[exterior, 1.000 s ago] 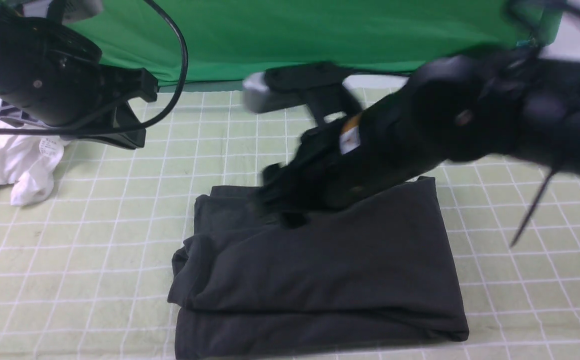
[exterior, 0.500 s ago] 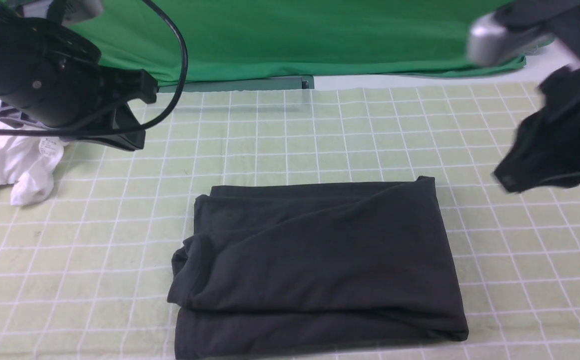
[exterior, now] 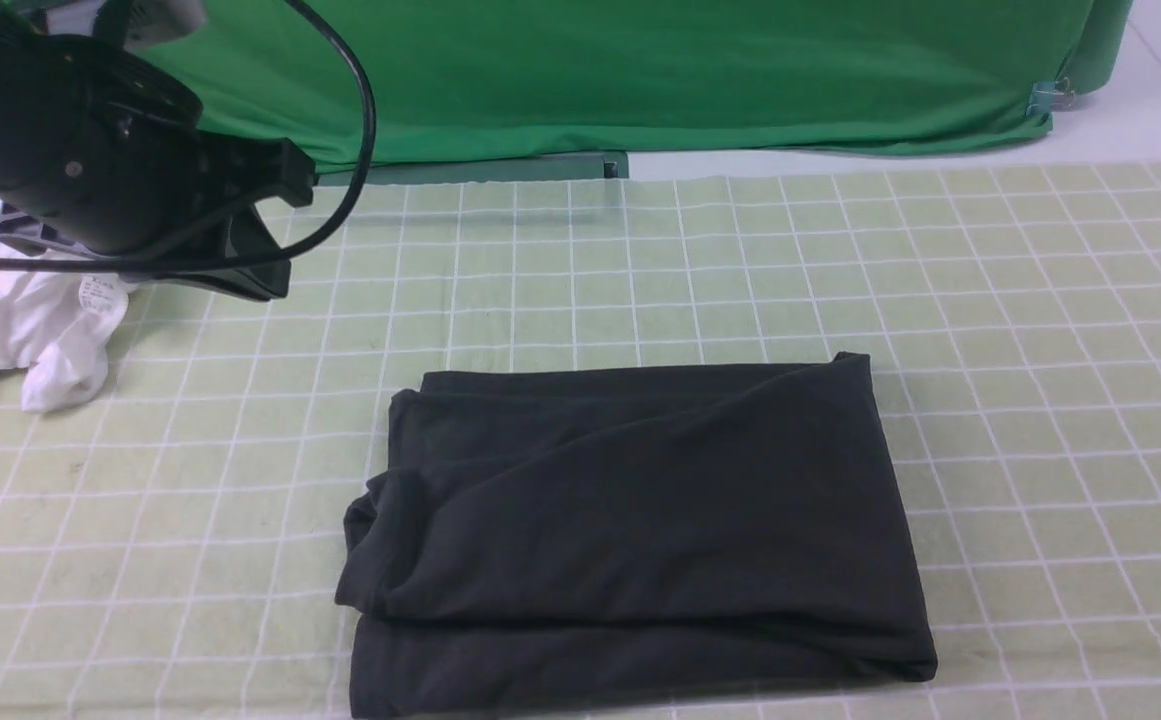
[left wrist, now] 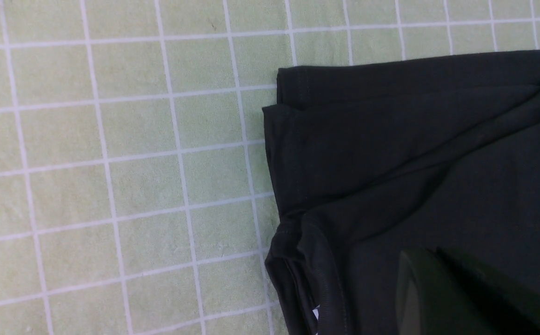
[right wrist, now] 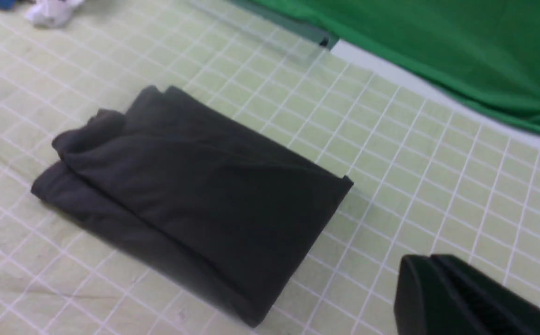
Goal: Fold a long-sleeved shirt over a green coffee tablecloth.
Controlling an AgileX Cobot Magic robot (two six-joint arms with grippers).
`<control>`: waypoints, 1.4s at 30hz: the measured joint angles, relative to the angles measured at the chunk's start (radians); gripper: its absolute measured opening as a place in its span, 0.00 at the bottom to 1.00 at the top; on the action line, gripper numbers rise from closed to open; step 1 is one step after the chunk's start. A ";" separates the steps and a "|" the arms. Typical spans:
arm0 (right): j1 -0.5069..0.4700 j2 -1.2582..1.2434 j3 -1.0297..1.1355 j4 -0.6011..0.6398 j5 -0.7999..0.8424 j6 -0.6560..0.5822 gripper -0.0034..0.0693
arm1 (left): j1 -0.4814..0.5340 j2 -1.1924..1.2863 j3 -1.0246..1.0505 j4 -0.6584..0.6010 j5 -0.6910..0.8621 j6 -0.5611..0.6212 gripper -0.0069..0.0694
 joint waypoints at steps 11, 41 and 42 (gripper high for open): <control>0.000 -0.409 0.613 0.008 -0.642 -0.025 0.07 | 0.000 0.000 0.000 -0.032 -0.053 0.002 0.11; -0.005 -0.449 0.899 0.007 -0.995 0.030 0.21 | 0.000 0.000 0.000 -0.041 -0.085 0.017 0.11; -0.019 -0.470 0.926 0.007 -1.005 0.030 0.21 | 0.000 0.000 0.000 -0.039 -0.086 0.017 0.11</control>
